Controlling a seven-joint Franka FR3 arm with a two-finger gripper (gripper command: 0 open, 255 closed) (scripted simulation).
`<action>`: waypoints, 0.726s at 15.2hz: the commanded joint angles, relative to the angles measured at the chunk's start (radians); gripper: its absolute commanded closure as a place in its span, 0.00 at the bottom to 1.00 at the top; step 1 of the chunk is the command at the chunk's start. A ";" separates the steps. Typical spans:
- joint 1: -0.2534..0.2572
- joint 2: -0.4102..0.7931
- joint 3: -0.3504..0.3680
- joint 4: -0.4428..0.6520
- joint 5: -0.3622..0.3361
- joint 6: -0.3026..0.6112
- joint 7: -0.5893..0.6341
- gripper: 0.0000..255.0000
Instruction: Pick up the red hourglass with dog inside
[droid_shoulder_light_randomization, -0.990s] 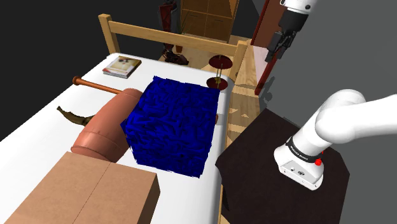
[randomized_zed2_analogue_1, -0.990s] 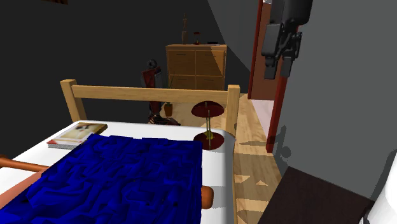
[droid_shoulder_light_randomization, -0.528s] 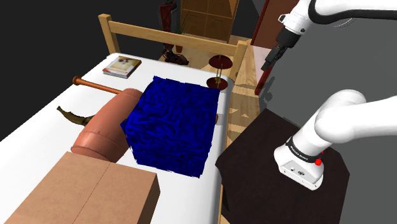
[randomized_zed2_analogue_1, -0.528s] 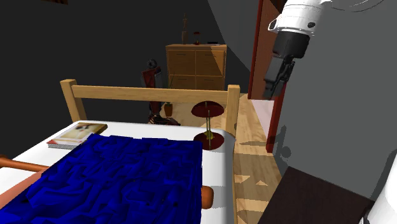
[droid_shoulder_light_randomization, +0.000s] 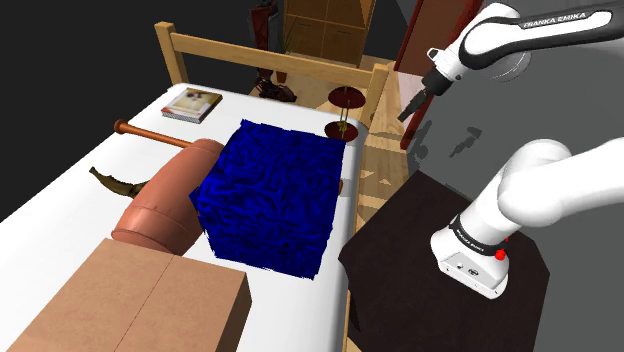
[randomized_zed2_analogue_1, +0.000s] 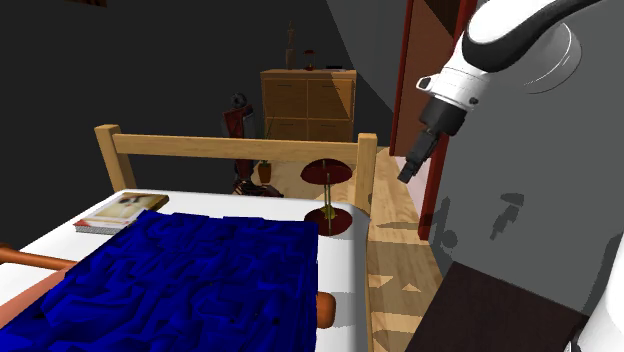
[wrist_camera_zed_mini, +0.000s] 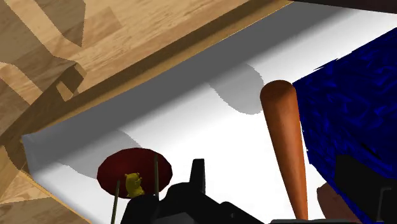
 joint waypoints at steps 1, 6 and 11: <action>0.059 0.068 -0.101 0.008 0.037 0.097 -0.116 0.00; 0.377 0.233 -0.456 0.080 0.247 0.283 -0.458 0.00; 0.937 0.258 -1.012 0.222 0.468 0.373 -0.798 0.00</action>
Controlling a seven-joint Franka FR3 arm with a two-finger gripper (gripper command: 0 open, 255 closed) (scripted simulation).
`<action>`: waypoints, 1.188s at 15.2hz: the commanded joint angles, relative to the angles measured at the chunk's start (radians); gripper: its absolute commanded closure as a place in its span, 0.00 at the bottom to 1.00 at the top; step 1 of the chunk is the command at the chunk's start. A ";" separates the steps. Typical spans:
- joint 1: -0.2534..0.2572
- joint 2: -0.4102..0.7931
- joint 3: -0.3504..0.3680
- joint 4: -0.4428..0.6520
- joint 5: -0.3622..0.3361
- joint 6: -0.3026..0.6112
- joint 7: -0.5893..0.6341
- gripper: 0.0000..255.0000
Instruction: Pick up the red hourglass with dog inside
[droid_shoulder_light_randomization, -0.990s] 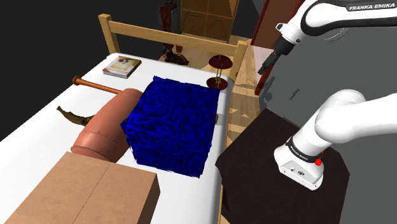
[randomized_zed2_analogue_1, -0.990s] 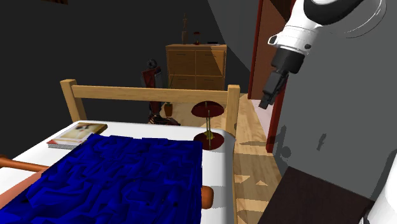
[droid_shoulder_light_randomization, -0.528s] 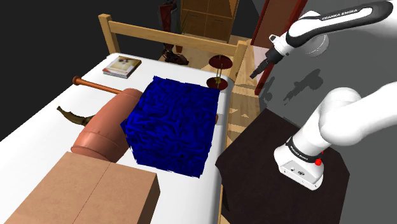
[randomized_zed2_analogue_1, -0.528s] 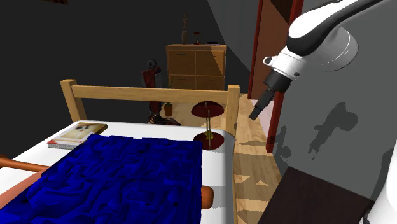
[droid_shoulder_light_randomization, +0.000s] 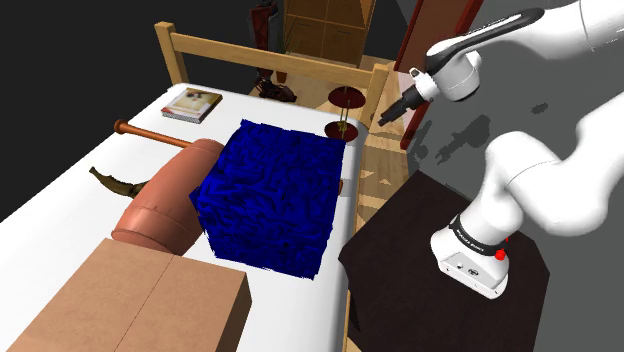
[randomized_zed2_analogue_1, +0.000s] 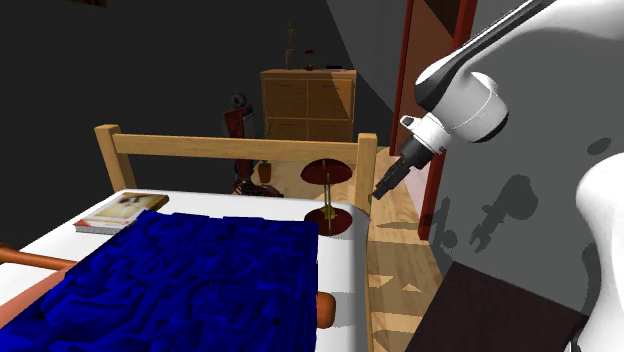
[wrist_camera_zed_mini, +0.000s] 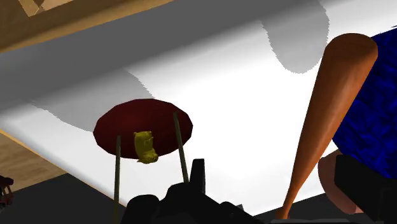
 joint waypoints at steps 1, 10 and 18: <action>0.229 -0.039 -0.228 0.076 0.036 0.024 -0.101 0.00; 0.650 -0.460 -0.612 0.425 -0.101 0.058 -0.284 0.00; 0.794 -0.697 -0.684 0.681 -0.158 -0.004 -0.387 0.00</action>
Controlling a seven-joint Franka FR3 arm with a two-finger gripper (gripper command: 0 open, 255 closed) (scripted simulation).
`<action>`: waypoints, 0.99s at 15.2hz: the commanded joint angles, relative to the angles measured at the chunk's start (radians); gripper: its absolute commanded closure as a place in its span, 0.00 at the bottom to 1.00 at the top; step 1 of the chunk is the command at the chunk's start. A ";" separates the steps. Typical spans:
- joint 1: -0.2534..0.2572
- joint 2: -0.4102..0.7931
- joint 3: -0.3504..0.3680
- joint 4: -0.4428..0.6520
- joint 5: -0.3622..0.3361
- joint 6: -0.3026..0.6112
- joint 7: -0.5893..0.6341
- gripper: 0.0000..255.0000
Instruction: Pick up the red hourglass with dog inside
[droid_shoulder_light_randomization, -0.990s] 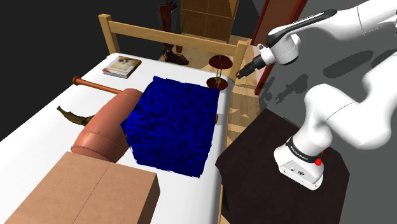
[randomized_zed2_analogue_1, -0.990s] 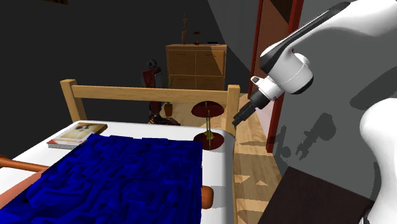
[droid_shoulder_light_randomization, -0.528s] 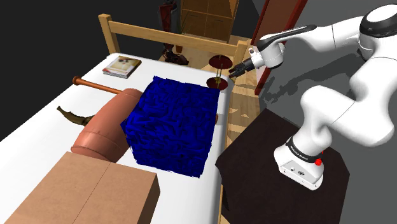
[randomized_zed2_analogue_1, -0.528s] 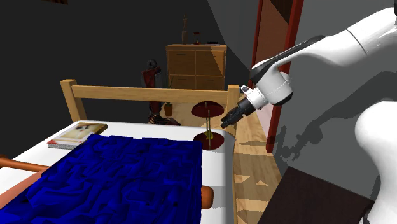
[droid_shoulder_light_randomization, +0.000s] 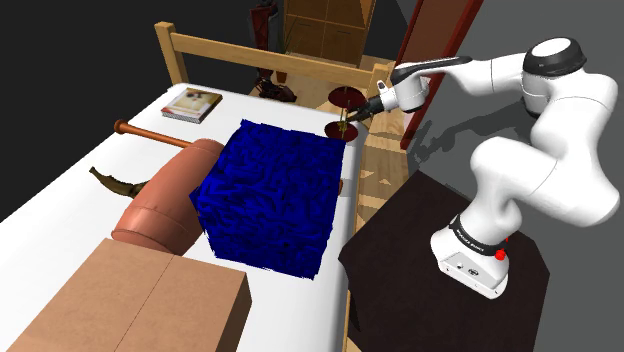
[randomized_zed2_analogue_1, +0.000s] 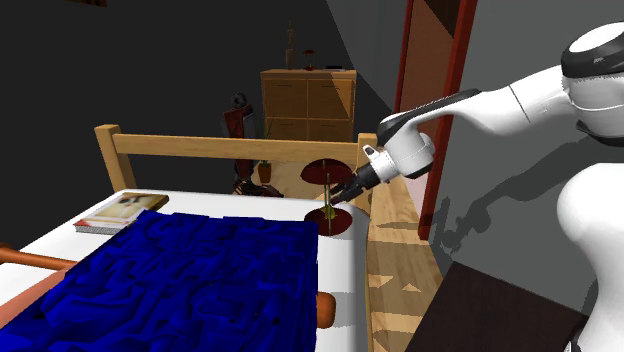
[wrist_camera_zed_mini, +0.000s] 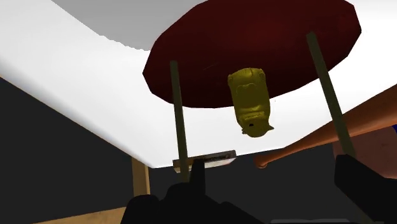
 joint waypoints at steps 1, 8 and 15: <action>0.011 -0.024 -0.013 0.018 -0.006 0.002 -0.013 0.00; 0.029 -0.062 -0.034 0.040 -0.015 0.011 -0.033 1.00; 0.029 -0.063 -0.035 0.041 -0.015 0.011 -0.034 1.00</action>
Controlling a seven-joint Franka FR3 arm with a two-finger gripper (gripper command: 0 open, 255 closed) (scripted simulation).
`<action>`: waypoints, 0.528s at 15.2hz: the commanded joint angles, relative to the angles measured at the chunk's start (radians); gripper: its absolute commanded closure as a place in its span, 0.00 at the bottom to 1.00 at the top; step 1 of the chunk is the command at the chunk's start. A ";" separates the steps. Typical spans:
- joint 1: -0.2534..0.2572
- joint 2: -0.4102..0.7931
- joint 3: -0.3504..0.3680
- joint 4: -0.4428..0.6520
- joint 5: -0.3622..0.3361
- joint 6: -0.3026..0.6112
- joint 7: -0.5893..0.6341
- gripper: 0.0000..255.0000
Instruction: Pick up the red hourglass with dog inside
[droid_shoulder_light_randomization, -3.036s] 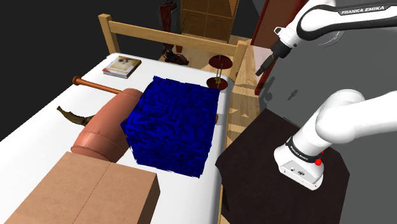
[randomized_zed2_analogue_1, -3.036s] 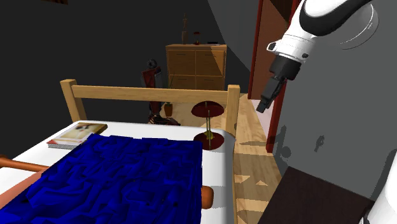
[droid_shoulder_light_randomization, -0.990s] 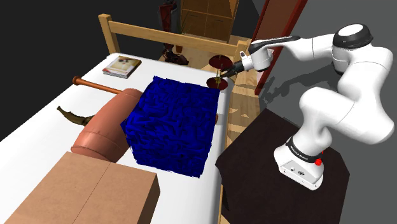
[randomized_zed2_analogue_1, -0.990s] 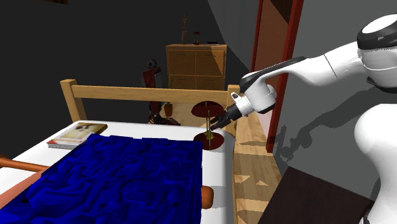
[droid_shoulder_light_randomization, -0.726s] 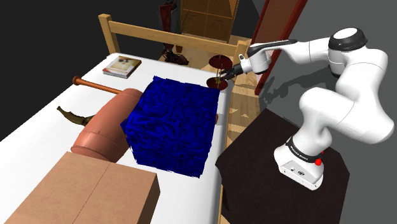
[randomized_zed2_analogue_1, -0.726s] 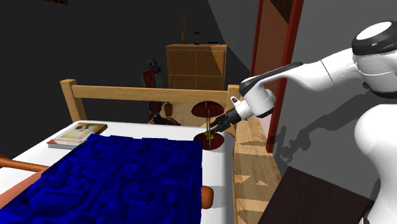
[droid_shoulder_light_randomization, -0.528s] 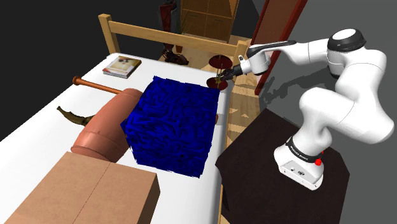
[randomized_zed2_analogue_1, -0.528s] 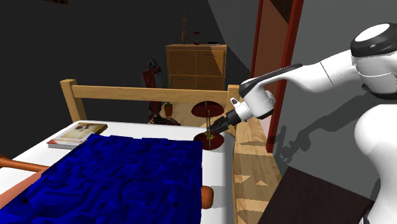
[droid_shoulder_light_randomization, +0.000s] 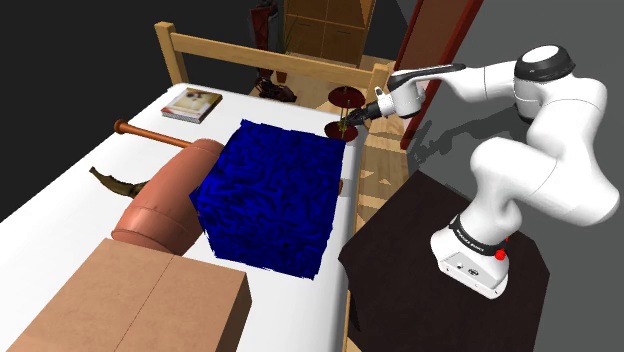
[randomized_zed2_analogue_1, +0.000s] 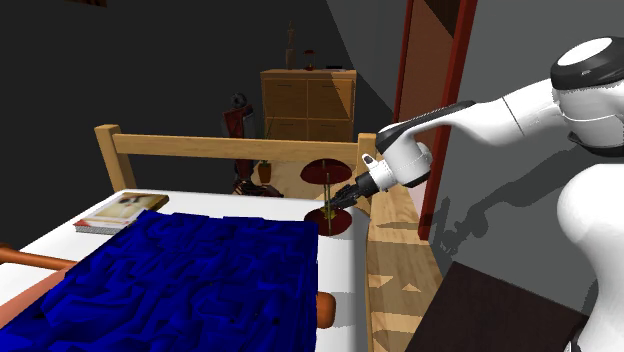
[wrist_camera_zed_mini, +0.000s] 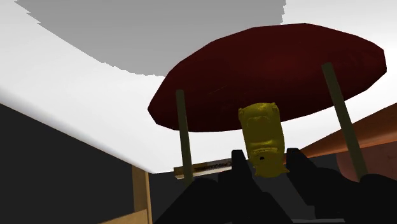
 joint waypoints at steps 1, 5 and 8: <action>-0.002 0.002 0.000 -0.002 0.000 0.000 0.001 1.00; -0.019 0.043 0.023 -0.025 0.010 -0.010 0.023 1.00; -0.033 0.073 0.041 -0.041 0.017 -0.019 0.040 1.00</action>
